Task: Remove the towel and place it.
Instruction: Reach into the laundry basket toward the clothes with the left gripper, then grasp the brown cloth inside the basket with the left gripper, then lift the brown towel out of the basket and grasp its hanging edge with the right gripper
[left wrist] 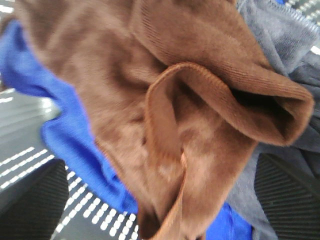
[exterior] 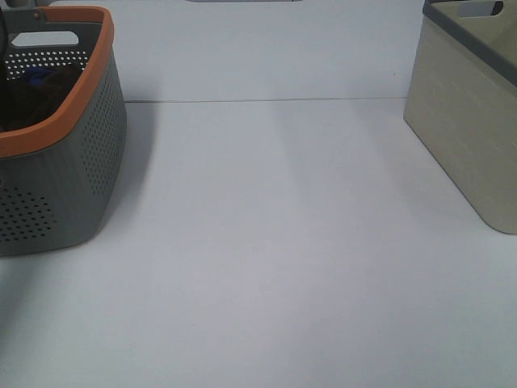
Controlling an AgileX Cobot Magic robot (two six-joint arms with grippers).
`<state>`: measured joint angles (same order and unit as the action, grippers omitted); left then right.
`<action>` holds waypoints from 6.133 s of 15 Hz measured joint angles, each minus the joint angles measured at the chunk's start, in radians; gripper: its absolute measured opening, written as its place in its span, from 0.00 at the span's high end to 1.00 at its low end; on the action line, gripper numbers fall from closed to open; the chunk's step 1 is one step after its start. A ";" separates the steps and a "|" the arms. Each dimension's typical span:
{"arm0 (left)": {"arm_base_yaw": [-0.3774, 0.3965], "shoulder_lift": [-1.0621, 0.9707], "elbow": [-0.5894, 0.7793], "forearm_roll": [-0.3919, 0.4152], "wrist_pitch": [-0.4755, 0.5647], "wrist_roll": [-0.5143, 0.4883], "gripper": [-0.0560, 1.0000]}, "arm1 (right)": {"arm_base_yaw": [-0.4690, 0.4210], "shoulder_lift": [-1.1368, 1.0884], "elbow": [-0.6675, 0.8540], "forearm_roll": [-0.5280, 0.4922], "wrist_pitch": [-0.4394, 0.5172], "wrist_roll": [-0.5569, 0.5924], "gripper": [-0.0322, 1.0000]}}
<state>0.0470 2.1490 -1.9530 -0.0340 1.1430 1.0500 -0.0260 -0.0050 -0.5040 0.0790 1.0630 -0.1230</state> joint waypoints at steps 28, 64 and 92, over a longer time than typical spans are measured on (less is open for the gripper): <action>0.000 0.110 0.000 -0.097 -0.192 0.050 0.72 | 0.000 0.000 0.000 0.000 0.000 0.000 0.23; -0.241 -0.625 0.000 -0.749 -0.265 0.759 0.95 | 0.000 0.455 -0.166 0.482 -0.318 -0.426 0.23; -0.680 -0.501 0.000 -0.640 -0.248 0.805 0.95 | 0.000 1.366 -0.210 1.651 -0.033 -1.764 0.27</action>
<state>-0.6330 1.6480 -1.9530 -0.6740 0.8950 1.8550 -0.0260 1.3610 -0.7140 1.7300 1.0300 -1.8870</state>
